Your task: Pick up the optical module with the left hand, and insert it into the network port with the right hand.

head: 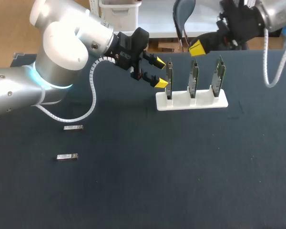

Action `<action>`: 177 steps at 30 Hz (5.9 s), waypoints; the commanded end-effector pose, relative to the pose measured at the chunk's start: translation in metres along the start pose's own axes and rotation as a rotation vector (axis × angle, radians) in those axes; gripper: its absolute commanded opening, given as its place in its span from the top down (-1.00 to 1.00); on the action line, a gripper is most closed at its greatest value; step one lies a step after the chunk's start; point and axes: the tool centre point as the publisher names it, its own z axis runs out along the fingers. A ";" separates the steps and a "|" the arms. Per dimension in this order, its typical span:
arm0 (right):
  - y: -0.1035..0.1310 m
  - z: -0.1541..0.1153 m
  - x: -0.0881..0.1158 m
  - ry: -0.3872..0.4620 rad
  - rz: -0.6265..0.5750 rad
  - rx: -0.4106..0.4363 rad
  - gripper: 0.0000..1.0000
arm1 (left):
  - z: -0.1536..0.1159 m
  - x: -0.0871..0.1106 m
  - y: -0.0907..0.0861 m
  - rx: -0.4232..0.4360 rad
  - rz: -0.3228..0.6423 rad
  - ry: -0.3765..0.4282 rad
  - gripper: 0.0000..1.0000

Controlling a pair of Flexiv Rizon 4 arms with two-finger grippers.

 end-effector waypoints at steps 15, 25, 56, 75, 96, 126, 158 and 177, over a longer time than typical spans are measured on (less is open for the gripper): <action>0.002 -0.024 0.030 0.051 0.005 -0.058 1.00 | 0.001 0.000 0.001 -0.001 -0.001 0.003 -1.00; -0.003 -0.023 0.036 0.058 0.007 -0.086 1.00 | 0.001 0.000 0.001 -0.001 -0.001 0.003 -1.00; -0.007 -0.021 0.039 0.088 0.020 -0.075 -1.00 | 0.001 0.000 0.001 -0.001 -0.001 0.003 -1.00; -0.007 -0.021 0.039 0.088 0.020 -0.075 -1.00 | -0.043 0.005 -0.024 -0.087 0.135 0.157 -1.00; -0.007 -0.021 0.039 0.088 0.020 -0.075 -1.00 | -0.165 0.105 -0.112 -0.289 0.111 0.558 -1.00; -0.007 -0.021 0.039 0.088 0.020 -0.075 -1.00 | -0.185 0.229 -0.137 -0.126 0.031 0.859 -1.00; -0.007 -0.021 0.039 0.088 0.020 -0.075 -1.00 | -0.180 0.264 -0.097 -0.093 0.006 0.957 -1.00; -0.007 -0.021 0.039 0.088 0.020 -0.075 -1.00 | -0.176 0.272 -0.099 -0.079 -0.030 0.961 -1.00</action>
